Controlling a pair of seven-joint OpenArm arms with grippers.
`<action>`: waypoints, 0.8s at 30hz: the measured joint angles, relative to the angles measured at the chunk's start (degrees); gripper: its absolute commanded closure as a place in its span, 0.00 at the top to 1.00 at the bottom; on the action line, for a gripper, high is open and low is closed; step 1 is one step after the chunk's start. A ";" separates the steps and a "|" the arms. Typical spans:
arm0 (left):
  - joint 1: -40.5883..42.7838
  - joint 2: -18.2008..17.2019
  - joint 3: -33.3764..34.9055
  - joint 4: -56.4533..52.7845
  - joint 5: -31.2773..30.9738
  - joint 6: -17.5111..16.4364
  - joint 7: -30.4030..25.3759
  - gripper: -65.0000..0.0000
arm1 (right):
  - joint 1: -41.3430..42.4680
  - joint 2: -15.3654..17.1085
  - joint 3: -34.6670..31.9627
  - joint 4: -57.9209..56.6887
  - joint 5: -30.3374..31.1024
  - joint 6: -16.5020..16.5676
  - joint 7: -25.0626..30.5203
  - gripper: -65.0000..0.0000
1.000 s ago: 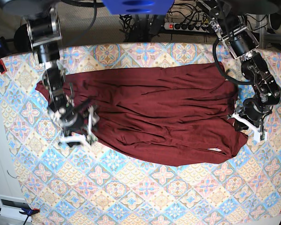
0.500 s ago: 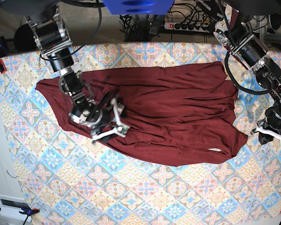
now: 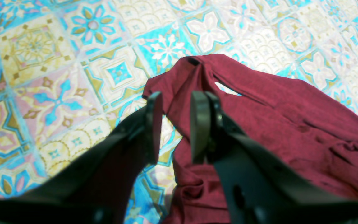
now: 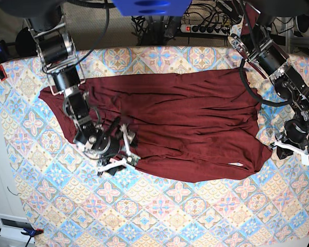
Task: Layout the t-shirt on the table in an organized manner, then fold the t-shirt properly
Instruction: 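Release the shirt and reach both grippers to its lower edges, then grasp the shirt edges with both grippers and pull them outward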
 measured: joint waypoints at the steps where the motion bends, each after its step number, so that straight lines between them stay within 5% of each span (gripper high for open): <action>1: -0.07 -0.02 -0.02 0.00 -0.04 0.00 0.02 0.24 | 0.72 0.07 0.20 -0.48 -0.02 -0.26 -0.24 0.63; 6: 0.90 0.02 0.00 0.00 -0.22 0.00 0.07 0.24 | 2.16 0.35 0.20 -4.92 -0.24 0.31 -0.90 0.63; 17: 3.65 0.07 0.00 0.00 -0.85 -0.02 0.04 0.24 | 7.85 0.33 0.22 -24.28 0.22 -0.13 10.43 0.62; 24: 3.61 0.15 0.00 0.00 -0.83 0.00 0.04 0.24 | 9.03 0.31 0.59 -33.57 2.19 0.61 19.82 0.35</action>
